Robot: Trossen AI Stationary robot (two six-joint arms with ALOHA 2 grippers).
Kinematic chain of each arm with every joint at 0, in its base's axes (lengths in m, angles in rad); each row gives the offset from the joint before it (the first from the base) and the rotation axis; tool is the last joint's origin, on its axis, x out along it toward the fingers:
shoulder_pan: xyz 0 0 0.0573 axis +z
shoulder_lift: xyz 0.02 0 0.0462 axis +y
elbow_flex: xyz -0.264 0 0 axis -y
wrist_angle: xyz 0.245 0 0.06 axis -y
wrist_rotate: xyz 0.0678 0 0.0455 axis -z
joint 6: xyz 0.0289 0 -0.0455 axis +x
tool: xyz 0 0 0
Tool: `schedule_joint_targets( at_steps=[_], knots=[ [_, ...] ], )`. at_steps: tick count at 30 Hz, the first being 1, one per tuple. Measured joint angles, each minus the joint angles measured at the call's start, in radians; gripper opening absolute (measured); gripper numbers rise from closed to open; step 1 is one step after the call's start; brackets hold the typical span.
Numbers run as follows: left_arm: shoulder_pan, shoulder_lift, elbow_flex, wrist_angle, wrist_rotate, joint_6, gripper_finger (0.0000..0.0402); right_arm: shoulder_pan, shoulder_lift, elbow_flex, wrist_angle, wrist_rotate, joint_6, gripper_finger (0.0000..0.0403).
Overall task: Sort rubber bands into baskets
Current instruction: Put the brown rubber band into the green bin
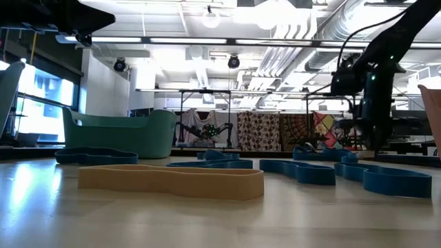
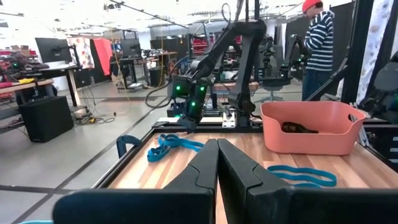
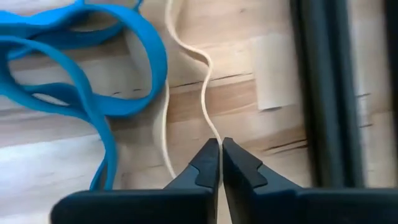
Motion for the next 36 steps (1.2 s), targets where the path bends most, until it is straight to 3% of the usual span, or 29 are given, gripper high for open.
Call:
schedule_joint_targets(
  at_steps=[12,18,27,36],
  knots=[
    [0.0,0.0,0.0,0.002,-0.001,0.0,0.0,0.059,-0.323,0.001,-0.038,0.119,-0.055,0.0001],
    [0.0,0.0,0.0,0.002,-0.001,0.0,0.0,0.139,-0.415,0.055,-0.116,0.271,-0.096,0.0],
    [0.0,0.0,0.0,0.001,-0.001,0.0,0.0,0.329,-0.433,0.176,-0.124,0.468,-0.137,0.0],
    [0.0,0.0,0.0,0.016,-0.001,-0.018,0.0,0.508,-0.364,0.202,0.015,0.504,-0.235,0.0]
  ],
)
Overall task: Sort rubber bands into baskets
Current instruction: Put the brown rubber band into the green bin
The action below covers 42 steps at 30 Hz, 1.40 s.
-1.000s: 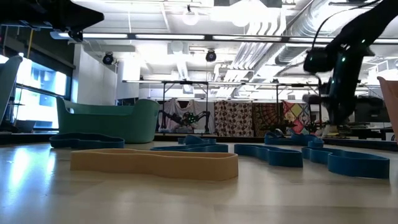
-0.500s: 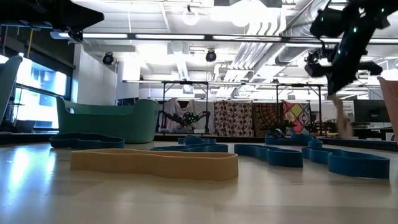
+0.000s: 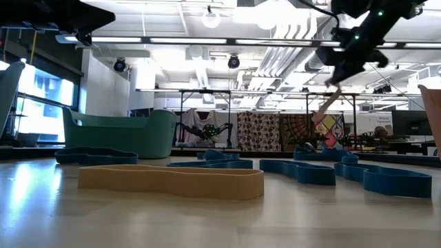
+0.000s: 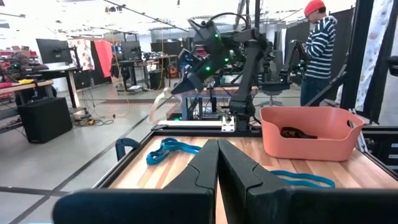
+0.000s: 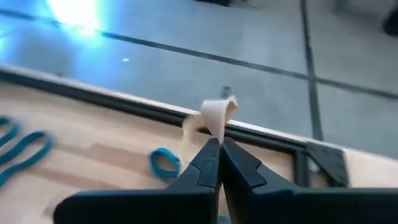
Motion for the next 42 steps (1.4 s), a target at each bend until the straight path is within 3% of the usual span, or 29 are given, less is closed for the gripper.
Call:
schedule_joint_targets(
  at_steps=[17,27,33,42],
  knots=[
    [0.0,0.0,0.0,0.0,0.0,-0.004,0.0,0.259,0.328,0.029,0.553,-0.083,-0.244,0.0],
    [0.0,0.0,0.0,0.001,0.0,-0.002,0.0,0.342,0.64,0.407,0.563,-0.116,-0.405,0.0],
    [0.0,0.0,0.0,0.001,0.0,0.0,0.0,0.341,0.836,0.65,0.561,-0.249,-0.473,0.0],
    [0.0,0.0,0.0,0.001,0.0,0.0,0.0,0.341,1.126,1.015,0.561,-0.298,-0.566,0.0]
  ],
)
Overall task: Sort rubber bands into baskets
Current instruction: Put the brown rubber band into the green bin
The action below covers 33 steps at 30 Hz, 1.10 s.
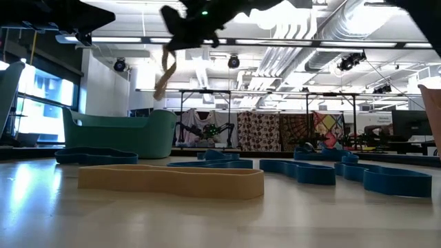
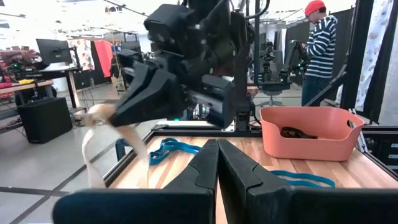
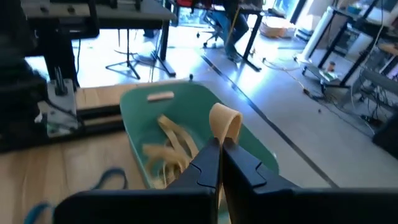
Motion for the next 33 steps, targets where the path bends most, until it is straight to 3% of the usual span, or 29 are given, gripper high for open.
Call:
schedule_joint_targets(
  at_steps=[12,17,25,33],
  knots=[
    [0.0,0.0,0.0,-0.001,0.002,0.0,0.0,-0.017,0.338,0.438,-0.001,-0.016,-0.091,0.0],
    [0.0,0.0,0.0,-0.001,0.005,0.0,0.0,-0.043,0.427,0.557,-0.002,-0.041,-0.074,0.0],
    [0.0,0.0,0.0,-0.001,0.005,0.0,0.0,-0.097,0.464,0.529,0.024,-0.089,0.036,0.0],
    [0.0,0.0,0.0,-0.001,0.005,0.0,0.0,-0.146,0.532,0.527,0.028,-0.218,0.196,0.0]
  ],
)
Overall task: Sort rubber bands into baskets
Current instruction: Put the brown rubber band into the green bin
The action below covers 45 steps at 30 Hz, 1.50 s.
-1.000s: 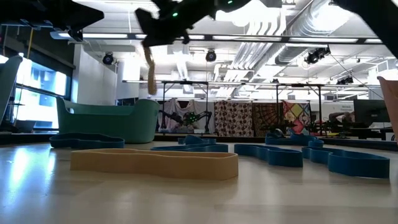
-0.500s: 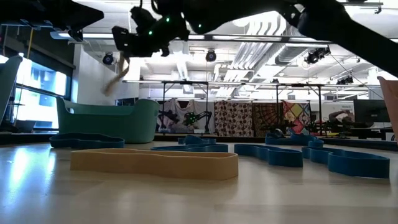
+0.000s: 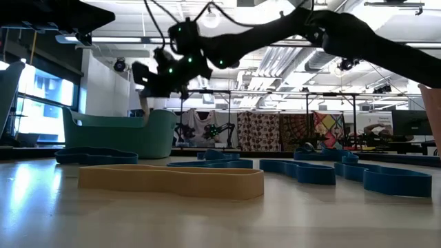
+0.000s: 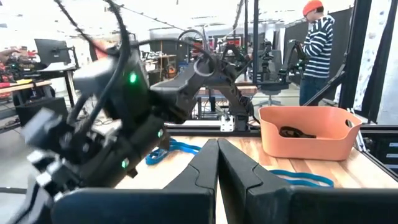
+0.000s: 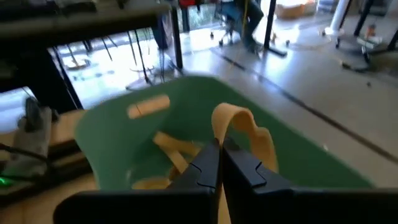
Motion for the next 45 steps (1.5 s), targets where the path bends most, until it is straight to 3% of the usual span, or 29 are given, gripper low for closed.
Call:
schedule_joint_targets(
  at_steps=[13,16,23,26,31,36,42,45],
  knots=[
    [0.0,0.0,0.0,0.0,0.0,0.0,0.0,-0.02,0.03,-0.001,-0.078,-0.034,0.08,0.0008],
    [0.0,0.0,0.0,0.0,0.0,0.0,0.0,-0.021,0.03,-0.001,-0.074,-0.049,0.061,0.0044],
    [0.0,0.0,0.0,0.0,0.0,0.0,0.0,-0.018,0.029,0.004,-0.086,-0.073,0.046,0.0171],
    [0.0,0.0,0.0,0.0,0.0,0.0,0.0,-0.016,0.019,0.037,-0.147,-0.085,0.02,0.0188],
    [0.0,0.0,0.0,0.001,-0.001,0.015,0.0,-0.013,-0.058,0.039,-0.23,-0.089,-0.047,0.0137],
    [0.0,0.0,0.0,0.009,-0.001,0.018,0.0,-0.001,-0.069,0.036,-0.28,-0.088,-0.107,0.0021],
    [0.0,0.0,0.0,0.008,0.0,0.012,0.0,0.038,-0.075,-0.006,-0.248,0.053,-0.148,0.0002],
    [0.0,0.0,0.0,0.003,0.001,0.009,0.0,0.055,-0.07,-0.031,-0.233,0.065,-0.164,0.0001]
  ],
)
